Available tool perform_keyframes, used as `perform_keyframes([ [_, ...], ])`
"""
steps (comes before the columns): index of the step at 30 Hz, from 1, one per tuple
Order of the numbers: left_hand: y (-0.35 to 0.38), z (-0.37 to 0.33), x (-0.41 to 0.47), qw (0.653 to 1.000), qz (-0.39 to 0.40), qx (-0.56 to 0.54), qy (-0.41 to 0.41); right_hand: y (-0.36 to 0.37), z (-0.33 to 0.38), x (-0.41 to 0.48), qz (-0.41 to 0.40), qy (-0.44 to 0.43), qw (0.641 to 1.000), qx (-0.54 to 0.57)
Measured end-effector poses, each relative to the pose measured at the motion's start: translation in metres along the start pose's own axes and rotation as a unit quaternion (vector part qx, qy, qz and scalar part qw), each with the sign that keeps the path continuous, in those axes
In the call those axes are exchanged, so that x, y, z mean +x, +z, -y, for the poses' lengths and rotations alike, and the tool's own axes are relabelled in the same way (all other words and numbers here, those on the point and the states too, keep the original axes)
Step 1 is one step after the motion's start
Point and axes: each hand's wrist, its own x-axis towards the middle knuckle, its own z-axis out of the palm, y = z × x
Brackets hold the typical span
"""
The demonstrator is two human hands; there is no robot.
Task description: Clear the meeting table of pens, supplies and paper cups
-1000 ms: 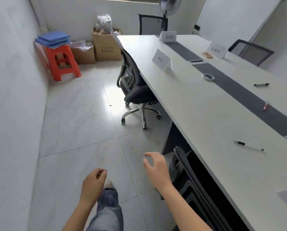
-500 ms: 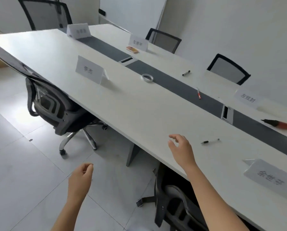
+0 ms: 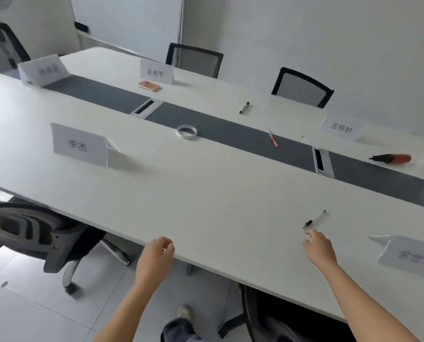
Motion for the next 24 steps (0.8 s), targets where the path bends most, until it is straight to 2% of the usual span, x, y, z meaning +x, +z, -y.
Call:
perform_keyframes([
  [4, 0.007, -0.008, 0.065, 0.997, 0.012, 0.071, 0.003, -0.005, 0.001, 0.05, -0.028, 0.035, 0.998, -0.048],
  [7, 0.012, -0.011, 0.102, 0.991, 0.01, 0.135, 0.021, -0.01, -0.001, 0.085, -0.01, 0.039, 0.994, -0.102],
  [11, 0.018, -0.013, 0.134, 0.981, 0.022, 0.191, 0.026, -0.008, -0.002, 0.11, 0.056, 0.042, 0.984, -0.165],
  [13, 0.024, -0.011, 0.147, 0.976, 0.029, 0.214, 0.032, 0.002, -0.004, 0.115, 0.04, 0.038, 0.985, -0.164],
  [19, 0.038, -0.035, 0.198, 0.958, 0.062, 0.266, 0.083, 0.019, 0.005, 0.109, -0.042, 0.094, 0.991, -0.08],
  [24, 0.057, -0.057, 0.223, 0.937, 0.096, 0.309, 0.135, 0.028, 0.014, 0.103, -0.011, 0.052, 0.98, -0.194],
])
